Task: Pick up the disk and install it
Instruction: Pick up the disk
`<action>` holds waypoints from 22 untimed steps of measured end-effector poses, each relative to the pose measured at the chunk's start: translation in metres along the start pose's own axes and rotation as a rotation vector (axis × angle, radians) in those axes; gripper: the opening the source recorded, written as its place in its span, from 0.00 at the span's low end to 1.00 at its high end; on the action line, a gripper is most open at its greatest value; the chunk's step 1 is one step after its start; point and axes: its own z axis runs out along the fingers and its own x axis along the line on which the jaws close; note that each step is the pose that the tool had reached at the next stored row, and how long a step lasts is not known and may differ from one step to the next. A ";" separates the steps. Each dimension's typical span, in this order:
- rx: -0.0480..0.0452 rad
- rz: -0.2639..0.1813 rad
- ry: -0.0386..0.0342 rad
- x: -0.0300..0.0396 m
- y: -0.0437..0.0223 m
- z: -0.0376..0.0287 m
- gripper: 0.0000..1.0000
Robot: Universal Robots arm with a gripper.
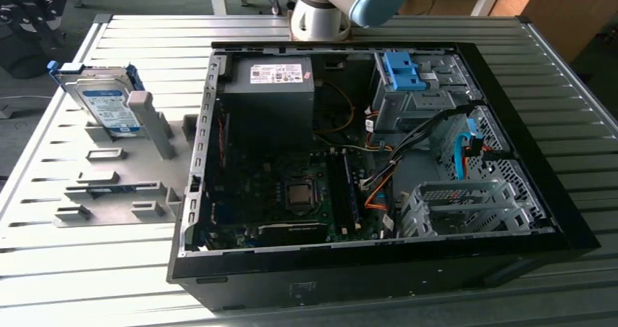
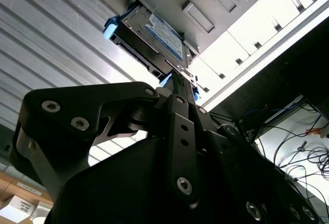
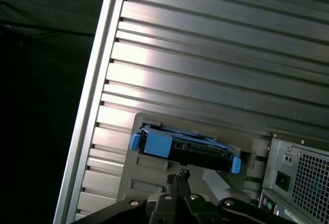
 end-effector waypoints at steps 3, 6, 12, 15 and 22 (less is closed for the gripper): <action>0.0000 0.000 0.0001 0.0000 0.0000 0.0000 0.11; 0.0000 0.000 0.0000 0.0000 0.0000 0.0000 0.11; -0.0001 -0.004 0.0002 0.0000 0.0000 0.0000 0.11; -0.0006 -0.026 0.0012 0.0001 0.0001 0.0000 0.11; -0.0038 -0.152 0.0066 0.0003 0.0001 0.0001 0.11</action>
